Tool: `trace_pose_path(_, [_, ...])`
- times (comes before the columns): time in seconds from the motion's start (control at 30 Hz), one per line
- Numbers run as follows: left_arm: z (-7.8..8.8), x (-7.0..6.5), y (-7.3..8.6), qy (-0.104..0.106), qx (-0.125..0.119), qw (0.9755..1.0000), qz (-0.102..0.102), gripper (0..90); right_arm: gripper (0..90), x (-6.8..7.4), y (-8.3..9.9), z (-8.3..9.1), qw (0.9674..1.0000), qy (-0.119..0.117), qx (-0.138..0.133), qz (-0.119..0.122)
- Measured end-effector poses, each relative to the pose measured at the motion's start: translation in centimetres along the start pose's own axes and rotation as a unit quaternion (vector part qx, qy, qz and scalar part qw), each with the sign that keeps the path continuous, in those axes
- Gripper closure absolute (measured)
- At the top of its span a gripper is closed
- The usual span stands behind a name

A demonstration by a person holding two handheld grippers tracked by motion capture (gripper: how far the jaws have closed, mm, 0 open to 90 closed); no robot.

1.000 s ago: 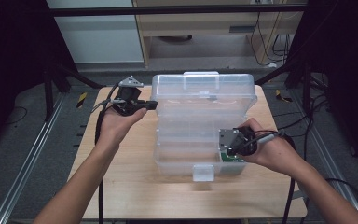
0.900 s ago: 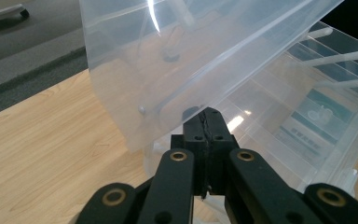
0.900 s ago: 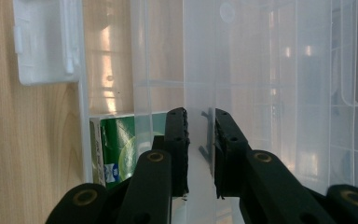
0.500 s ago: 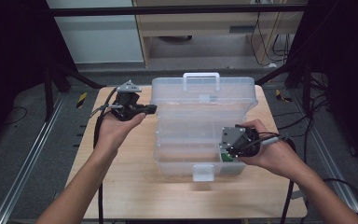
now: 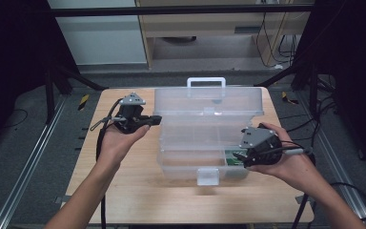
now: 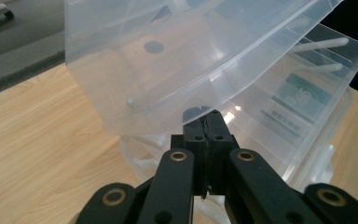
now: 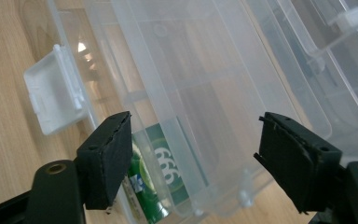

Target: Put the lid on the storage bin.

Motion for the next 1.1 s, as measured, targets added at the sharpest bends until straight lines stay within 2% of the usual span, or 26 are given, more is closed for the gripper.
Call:
trace_pose_path(0.03, [0.0,0.0,0.1,-0.002,-0.001,1.0,-0.003,89.8,24.3,0.0,0.6,0.4,0.9999,0.005,-0.003,-0.012])
trace_pose_path(0.07, [-0.1,-0.4,0.5,0.006,-0.001,1.0,0.003,89.8,23.6,-0.1,0.8,0.7,0.9998,0.009,-0.004,-0.018])
trace_pose_path(0.17, [-0.2,-0.6,0.9,0.007,-0.001,1.0,0.0,89.8,22.5,-0.2,1.4,1.1,0.9995,0.015,-0.006,-0.027])
trace_pose_path(0.2, [-0.2,-0.7,1.1,0.008,0.0,1.0,0.0,89.8,21.9,-0.3,2.0,1.5,0.999,0.02,-0.008,-0.039])
trace_pose_path(0.27, [-0.3,-0.8,1.4,0.009,-0.001,1.0,0.001,89.9,21.8,-0.4,2.3,1.7,0.9988,0.023,-0.009,-0.043])
trace_pose_path(0.3, [-0.4,-0.8,1.6,0.011,-0.001,0.9999,0.002,89.9,21.6,-0.7,2.9,2.0,0.998,0.028,-0.01,-0.055])
trace_pose_path(0.37, [-0.4,-0.9,1.8,0.011,-0.002,0.9999,0.002,89.9,21.4,-0.8,3.5,2.1,0.9973,0.033,-0.011,-0.064])
trace_pose_path(0.63, [-0.7,-1.2,3.4,0.01,-0.001,0.9999,0.001,89.9,21.5,-1.4,5.7,2.6,0.9949,0.047,-0.007,-0.089])
trace_pose_path(0.87, [-0.8,-1.2,3.8,0.01,-0.008,0.9999,0.004,89.9,21.8,-2.4,7.0,2.8,0.9918,0.064,-0.005,-0.111])
trace_pose_path(0.93, [-0.9,-1.3,4.0,0.01,-0.009,0.9999,0.005,89.9,21.7,-2.8,7.7,2.8,0.9899,0.071,0.0,-0.123])
trace_pose_path(1.1, [-0.9,-1.3,4.3,0.013,-0.012,0.9998,0.007,89.9,21.8,-3.1,9.0,2.4,0.9877,0.078,0.009,-0.135])
Point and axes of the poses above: each handheld gripper's, and its own axes: z roughly backward along the jaws, y roughly out of its underside, x roughly to its left, the point moved 10 cm from there along -z, roughly forward along the jaws, and after that the axes turned 1 degree about x, right-handed, at the moved point
